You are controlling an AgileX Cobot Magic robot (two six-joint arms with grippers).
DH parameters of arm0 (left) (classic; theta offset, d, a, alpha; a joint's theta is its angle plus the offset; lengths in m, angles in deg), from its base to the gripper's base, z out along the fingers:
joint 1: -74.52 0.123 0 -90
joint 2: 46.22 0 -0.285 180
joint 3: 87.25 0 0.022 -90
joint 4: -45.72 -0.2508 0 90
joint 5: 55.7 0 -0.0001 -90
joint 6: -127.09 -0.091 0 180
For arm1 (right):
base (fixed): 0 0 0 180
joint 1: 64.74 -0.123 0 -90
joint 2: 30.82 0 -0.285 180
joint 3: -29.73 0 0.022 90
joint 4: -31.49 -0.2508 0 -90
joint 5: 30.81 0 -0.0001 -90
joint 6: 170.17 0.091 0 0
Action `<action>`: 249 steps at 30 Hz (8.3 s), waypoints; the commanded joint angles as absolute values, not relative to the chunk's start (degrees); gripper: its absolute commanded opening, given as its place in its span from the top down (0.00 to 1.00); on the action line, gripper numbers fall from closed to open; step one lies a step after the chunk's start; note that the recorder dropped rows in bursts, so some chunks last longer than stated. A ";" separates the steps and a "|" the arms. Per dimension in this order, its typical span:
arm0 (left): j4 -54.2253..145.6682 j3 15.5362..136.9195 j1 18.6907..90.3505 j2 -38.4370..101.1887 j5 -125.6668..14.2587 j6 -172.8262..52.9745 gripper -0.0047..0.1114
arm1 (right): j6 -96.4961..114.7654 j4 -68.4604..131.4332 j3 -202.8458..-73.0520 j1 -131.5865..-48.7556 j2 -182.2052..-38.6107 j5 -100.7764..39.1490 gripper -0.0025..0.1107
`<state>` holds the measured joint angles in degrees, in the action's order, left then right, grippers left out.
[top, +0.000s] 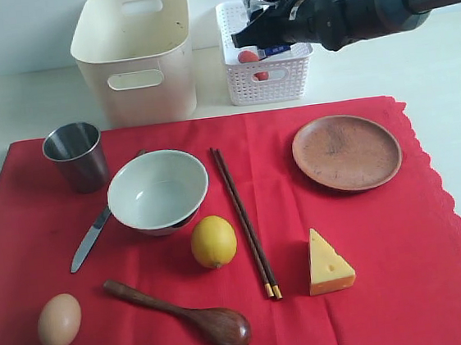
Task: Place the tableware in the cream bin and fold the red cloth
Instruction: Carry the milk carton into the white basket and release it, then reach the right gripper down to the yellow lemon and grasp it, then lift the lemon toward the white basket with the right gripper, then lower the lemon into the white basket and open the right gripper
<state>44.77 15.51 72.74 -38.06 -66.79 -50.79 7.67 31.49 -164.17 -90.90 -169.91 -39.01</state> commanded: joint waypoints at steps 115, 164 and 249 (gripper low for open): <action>45.13 15.54 72.91 -38.44 -66.77 -50.87 0.93 | -32.61 -13.38 -128.29 -115.74 -148.67 -10.41 0.35; 45.13 15.54 72.91 -38.44 -66.77 -50.87 0.93 | 39.16 68.66 -147.69 -97.19 -149.34 -6.46 0.98; 45.13 15.54 72.91 -38.44 -66.77 -50.87 0.93 | 28.28 55.41 -167.36 -90.75 -169.95 -28.29 0.88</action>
<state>44.77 15.51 72.74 -38.06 -66.79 -50.82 27.47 55.24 -166.98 -90.56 -169.82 -27.83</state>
